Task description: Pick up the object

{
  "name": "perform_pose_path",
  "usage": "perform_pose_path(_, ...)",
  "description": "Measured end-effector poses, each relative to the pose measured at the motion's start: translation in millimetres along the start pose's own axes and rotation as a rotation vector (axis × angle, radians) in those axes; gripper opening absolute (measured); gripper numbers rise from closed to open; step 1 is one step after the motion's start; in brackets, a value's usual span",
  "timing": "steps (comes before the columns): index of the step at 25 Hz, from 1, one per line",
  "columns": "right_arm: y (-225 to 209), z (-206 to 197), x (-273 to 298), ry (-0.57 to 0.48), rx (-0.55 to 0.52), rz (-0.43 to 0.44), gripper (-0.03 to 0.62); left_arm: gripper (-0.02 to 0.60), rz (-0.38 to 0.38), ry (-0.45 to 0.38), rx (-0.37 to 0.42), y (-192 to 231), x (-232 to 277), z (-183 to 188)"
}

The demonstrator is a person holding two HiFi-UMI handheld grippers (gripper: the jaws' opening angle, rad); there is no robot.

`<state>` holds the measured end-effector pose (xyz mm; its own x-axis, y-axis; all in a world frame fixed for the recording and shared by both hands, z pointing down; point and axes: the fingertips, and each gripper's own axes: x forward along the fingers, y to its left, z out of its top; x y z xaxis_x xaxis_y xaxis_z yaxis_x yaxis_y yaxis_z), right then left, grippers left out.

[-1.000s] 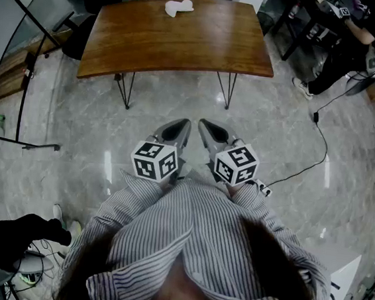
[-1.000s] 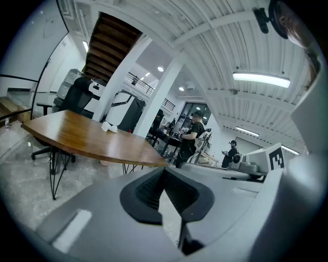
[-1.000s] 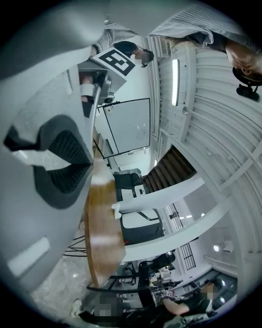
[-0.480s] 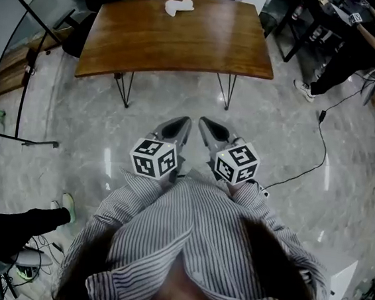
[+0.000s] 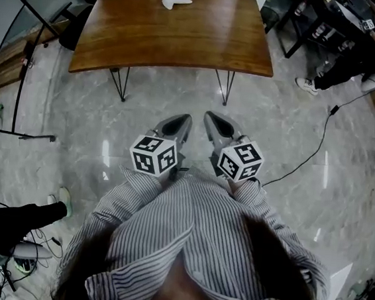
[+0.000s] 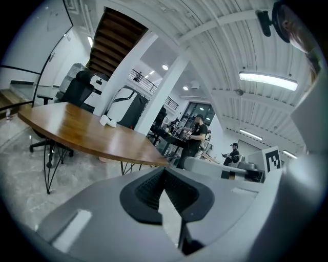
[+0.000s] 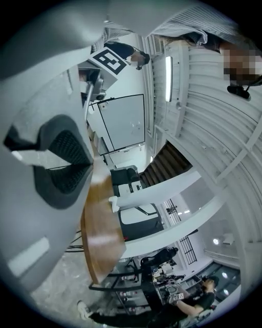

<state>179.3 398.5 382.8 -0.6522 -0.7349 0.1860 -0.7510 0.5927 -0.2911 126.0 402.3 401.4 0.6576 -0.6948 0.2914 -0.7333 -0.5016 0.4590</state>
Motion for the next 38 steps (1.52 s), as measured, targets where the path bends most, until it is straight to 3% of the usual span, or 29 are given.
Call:
perform_pose_path(5, -18.7, 2.5, 25.3, 0.020, 0.000, -0.003, 0.002, 0.000, 0.001, 0.023, -0.003, 20.0, 26.2, 8.9)
perform_pose_path(11, -69.0, 24.2, 91.6, -0.002, -0.026, -0.027, 0.002, 0.000, 0.025, 0.012, 0.044, 79.3, 85.9, 50.8)
perform_pose_path(24, -158.4, 119.7, 306.5, 0.009, -0.064, -0.029, 0.002, 0.000, 0.020, 0.034, 0.002, 241.2, 210.4, 201.1)
perform_pose_path(32, -179.9, 107.9, 369.3, 0.158, -0.024, 0.053, 0.002, 0.000, 0.002, 0.103, -0.084, 281.4, 255.1, 208.3)
perform_pose_path(38, -194.6, 101.1, 397.2, 0.216, -0.017, 0.121, 0.002, 0.000, 0.054, 0.100, -0.152, 310.7, 271.7, 210.6)
